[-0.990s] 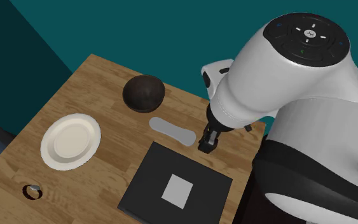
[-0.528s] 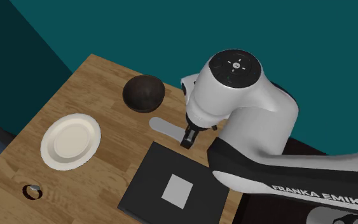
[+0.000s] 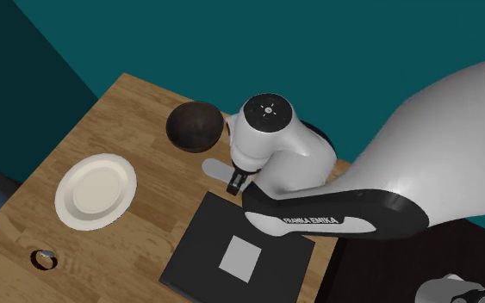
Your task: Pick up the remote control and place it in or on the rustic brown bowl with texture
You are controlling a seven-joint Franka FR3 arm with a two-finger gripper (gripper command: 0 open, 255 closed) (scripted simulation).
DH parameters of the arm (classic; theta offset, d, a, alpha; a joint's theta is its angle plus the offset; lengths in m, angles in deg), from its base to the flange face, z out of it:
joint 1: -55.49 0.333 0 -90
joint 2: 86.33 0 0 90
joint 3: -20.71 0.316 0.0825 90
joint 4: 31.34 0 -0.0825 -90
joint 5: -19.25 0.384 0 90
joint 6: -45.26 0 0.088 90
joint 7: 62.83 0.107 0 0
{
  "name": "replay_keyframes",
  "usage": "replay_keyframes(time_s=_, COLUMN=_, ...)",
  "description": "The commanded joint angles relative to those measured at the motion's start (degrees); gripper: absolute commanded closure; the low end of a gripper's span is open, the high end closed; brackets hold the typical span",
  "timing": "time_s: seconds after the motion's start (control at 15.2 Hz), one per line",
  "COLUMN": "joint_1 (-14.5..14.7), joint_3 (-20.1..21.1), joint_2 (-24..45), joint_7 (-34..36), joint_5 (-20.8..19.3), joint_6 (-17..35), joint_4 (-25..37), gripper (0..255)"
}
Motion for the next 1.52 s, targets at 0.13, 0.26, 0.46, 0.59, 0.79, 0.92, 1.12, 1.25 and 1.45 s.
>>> replay_keyframes(time_s=0.13, joint_1=-0.82, joint_3=0.64, joint_2=9.57, joint_7=-0.33, joint_5=0.85, joint_6=2.58, joint_4=6.96, gripper=0)
replay_keyframes(time_s=0.26, joint_1=-1.0, joint_3=0.78, joint_2=11.89, joint_7=-0.35, joint_5=0.98, joint_6=2.92, joint_4=8.92, gripper=0)
replay_keyframes(time_s=0.46, joint_1=-1.14, joint_3=0.92, joint_2=14.35, joint_7=-0.41, joint_5=1.06, joint_6=4.09, joint_4=10.21, gripper=0)
replay_keyframes(time_s=0.59, joint_1=-1.23, joint_3=1.01, joint_2=15.99, joint_7=-0.44, joint_5=1.1, joint_6=4.82, joint_4=11.12, gripper=0)
replay_keyframes(time_s=0.79, joint_1=-1.34, joint_3=1.12, joint_2=18.13, joint_7=-0.48, joint_5=1.15, joint_6=5.71, joint_4=12.37, gripper=0)
replay_keyframes(time_s=0.92, joint_1=-1.33, joint_3=1.12, joint_2=18.13, joint_7=-0.48, joint_5=1.15, joint_6=5.7, joint_4=12.38, gripper=0)
replay_keyframes(time_s=1.12, joint_1=-1.33, joint_3=1.12, joint_2=18.13, joint_7=-0.48, joint_5=1.15, joint_6=5.7, joint_4=12.38, gripper=0)
replay_keyframes(time_s=1.25, joint_1=-1.33, joint_3=1.12, joint_2=18.12, joint_7=-0.48, joint_5=1.15, joint_6=5.7, joint_4=12.36, gripper=0)
replay_keyframes(time_s=1.45, joint_1=-1.33, joint_3=1.12, joint_2=18.13, joint_7=-0.48, joint_5=1.15, joint_6=5.7, joint_4=12.38, gripper=255)
